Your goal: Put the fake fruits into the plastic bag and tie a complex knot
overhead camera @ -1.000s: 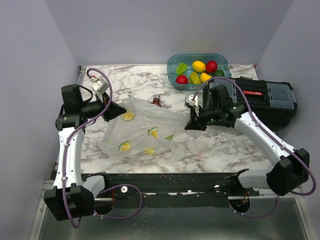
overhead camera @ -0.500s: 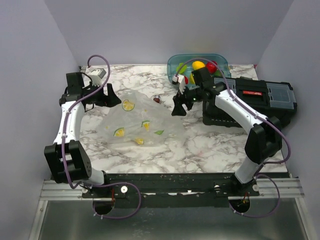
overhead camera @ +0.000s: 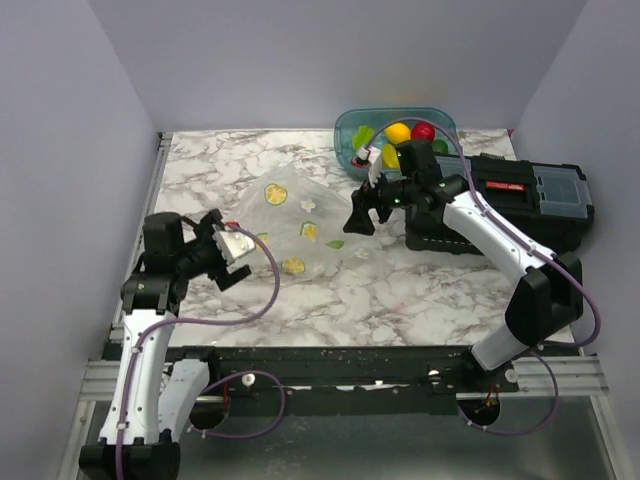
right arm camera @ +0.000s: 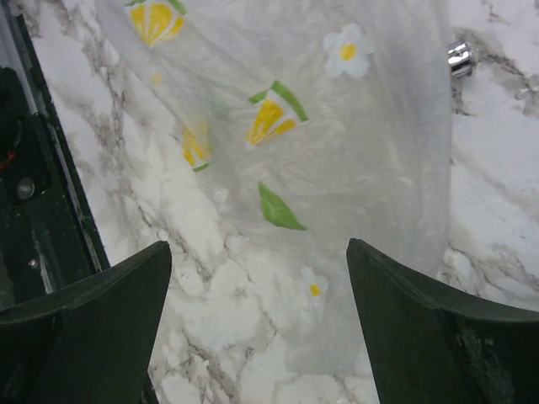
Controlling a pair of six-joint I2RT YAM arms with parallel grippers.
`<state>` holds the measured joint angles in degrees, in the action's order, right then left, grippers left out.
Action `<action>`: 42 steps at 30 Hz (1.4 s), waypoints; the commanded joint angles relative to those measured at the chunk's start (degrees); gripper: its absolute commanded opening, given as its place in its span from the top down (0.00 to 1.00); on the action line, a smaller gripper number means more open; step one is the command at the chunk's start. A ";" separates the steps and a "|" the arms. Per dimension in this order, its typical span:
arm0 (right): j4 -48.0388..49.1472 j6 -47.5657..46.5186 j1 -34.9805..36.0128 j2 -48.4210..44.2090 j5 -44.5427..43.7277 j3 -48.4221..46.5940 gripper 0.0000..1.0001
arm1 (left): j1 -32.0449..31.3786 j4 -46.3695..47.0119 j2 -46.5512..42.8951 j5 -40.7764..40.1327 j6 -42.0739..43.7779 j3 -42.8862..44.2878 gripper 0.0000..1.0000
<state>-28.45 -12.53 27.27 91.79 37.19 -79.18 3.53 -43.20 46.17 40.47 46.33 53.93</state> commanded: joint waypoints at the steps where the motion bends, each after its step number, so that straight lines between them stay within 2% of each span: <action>1: -2.82 0.88 0.06 -4.07 4.69 3.23 0.13 | -9.30 4.96 -3.85 -10.70 17.81 -12.59 0.02; 3: -3.26 1.02 0.07 -5.09 4.47 3.99 0.13 | -12.83 9.05 -4.04 -13.27 19.50 -15.64 0.01; 7: -3.57 0.76 0.01 -6.58 6.00 5.66 0.13 | -19.17 23.91 0.85 -21.78 22.47 -21.27 0.02; 11: -4.97 -0.31 0.02 -7.28 5.29 6.04 0.13 | -20.84 33.83 9.31 -25.77 27.99 -23.37 0.01; 13: -5.73 -1.27 0.04 -7.93 4.89 5.84 0.13 | -21.00 36.80 13.37 -28.48 27.86 -22.32 0.03; 15: -5.96 -2.09 0.03 -8.98 4.51 6.08 0.14 | -21.01 36.02 15.95 -30.02 24.64 -19.34 0.19; 20: -4.78 -2.99 0.02 -10.98 4.51 7.26 0.16 | -21.09 24.23 15.95 -26.04 15.50 -10.64 0.84; 22: -4.37 -3.33 0.02 -11.42 4.64 7.09 0.16 | -21.20 16.27 15.60 -24.05 10.24 -6.64 1.00; 28: 0.11 -4.62 0.07 -16.61 5.44 9.05 0.16 | -20.67 -4.67 17.63 -10.90 -18.21 8.17 1.00; 31: 3.94 -8.40 0.07 -22.27 7.13 12.84 0.14 | -20.46 -8.98 19.46 -6.06 -31.62 12.40 1.00; 34: 5.07 -18.35 0.74 -27.73 6.87 16.77 0.10 | -19.88 -11.86 20.71 -2.13 -39.41 15.97 1.00; 36: 6.78 -26.31 2.83 -30.07 1.96 18.48 0.08 | -19.25 -13.84 22.16 -0.85 -45.24 18.38 1.00; 38: 7.96 -29.05 3.92 -30.00 -1.57 17.04 0.07 | -18.41 -16.42 24.00 1.35 -50.49 20.24 1.00; 42: 4.32 -26.98 4.09 -26.60 0.48 9.64 0.07 | -12.99 -14.40 22.62 5.80 -56.30 18.25 1.00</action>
<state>-24.32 -35.94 31.20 62.59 39.29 -64.34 -14.68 -54.76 70.08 38.13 3.31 73.01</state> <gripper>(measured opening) 0.929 0.014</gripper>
